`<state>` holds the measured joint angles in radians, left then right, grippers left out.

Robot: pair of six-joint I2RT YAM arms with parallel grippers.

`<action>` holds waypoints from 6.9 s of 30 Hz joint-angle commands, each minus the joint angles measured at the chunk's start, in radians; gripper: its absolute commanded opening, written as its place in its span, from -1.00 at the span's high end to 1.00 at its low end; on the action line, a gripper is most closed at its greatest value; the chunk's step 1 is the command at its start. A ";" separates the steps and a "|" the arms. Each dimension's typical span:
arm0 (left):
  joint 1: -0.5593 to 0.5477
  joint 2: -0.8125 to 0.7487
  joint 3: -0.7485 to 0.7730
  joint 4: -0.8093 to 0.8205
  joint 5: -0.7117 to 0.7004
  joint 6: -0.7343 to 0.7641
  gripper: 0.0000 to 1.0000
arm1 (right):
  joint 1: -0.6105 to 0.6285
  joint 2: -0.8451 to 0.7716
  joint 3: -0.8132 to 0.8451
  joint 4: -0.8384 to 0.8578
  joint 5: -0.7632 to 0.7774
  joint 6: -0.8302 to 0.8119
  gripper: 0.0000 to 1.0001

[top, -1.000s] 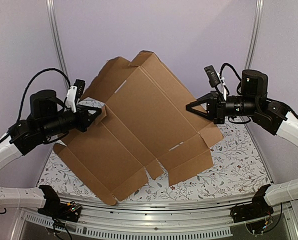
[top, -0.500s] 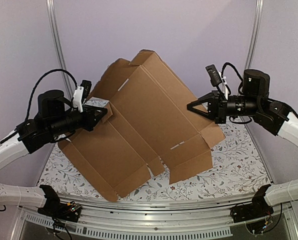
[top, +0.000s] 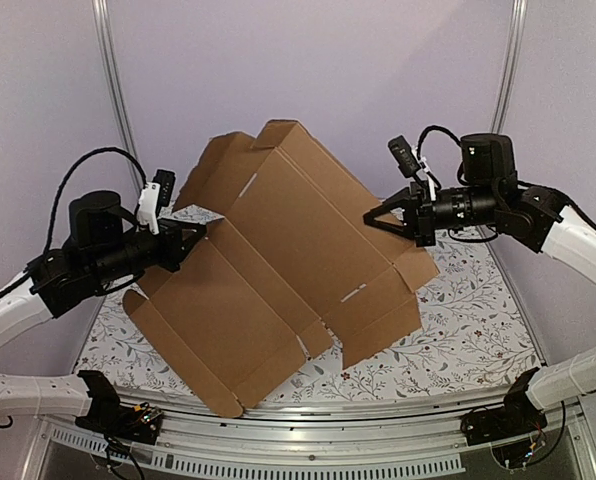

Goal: Fold the paper box

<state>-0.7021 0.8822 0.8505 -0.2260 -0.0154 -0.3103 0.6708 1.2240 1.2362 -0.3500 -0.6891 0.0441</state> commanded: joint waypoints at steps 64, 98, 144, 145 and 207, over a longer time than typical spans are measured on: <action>0.013 -0.095 -0.401 0.141 -0.281 -0.100 1.00 | 0.349 0.279 -0.213 0.296 1.061 -1.103 1.00; 0.066 -0.137 -0.439 0.154 -0.488 -0.095 1.00 | 0.441 0.334 -0.502 0.964 1.203 -1.247 1.00; 0.360 0.337 -0.491 0.705 0.602 -0.178 1.00 | 0.472 0.387 -0.465 0.949 1.238 -1.205 1.00; 0.356 0.326 -0.493 0.687 0.590 -0.175 1.00 | 0.473 0.388 -0.465 0.949 1.241 -1.206 1.00; 0.235 0.381 -0.400 0.569 0.474 -0.141 1.00 | 0.484 0.413 -0.453 0.957 1.254 -1.199 1.00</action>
<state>-0.4351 1.2369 0.4129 0.3275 0.4541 -0.4843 1.1397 1.6089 0.7769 0.6151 0.6258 -1.1843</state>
